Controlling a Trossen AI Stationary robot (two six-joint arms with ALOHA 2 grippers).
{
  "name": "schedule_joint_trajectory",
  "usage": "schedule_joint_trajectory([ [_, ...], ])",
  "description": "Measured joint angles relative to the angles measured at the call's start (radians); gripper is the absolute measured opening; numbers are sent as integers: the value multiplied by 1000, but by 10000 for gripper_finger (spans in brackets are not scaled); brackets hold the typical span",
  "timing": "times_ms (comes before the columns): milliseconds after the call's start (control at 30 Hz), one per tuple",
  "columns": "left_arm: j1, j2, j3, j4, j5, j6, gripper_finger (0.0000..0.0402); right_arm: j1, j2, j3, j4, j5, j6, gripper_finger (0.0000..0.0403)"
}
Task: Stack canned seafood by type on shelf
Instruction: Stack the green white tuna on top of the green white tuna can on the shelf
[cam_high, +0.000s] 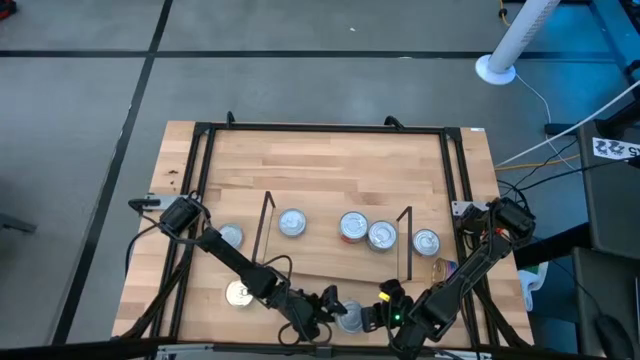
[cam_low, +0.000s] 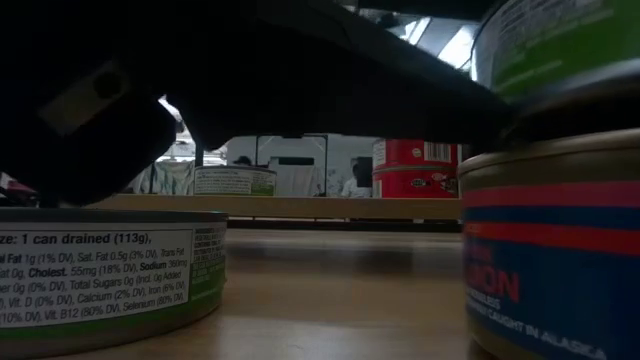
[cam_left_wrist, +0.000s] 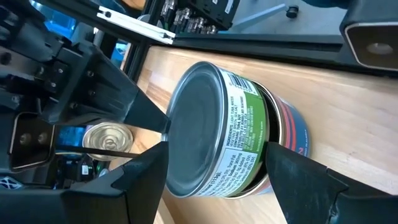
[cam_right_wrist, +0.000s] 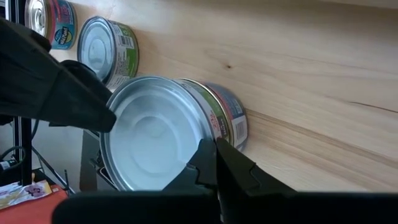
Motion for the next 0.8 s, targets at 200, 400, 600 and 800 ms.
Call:
schedule_joint_trajectory([
  [200,0,0,-1,38,0,-2,263,0,0,0,-3,-3,0,2],
  [400,-1,0,-1,37,-3,-2,263,0,0,0,0,-3,0,2],
  [600,-1,0,-1,37,2,55,263,0,0,0,3,-3,0,2],
  [800,0,0,-1,37,5,71,263,0,0,0,4,-2,0,2],
])
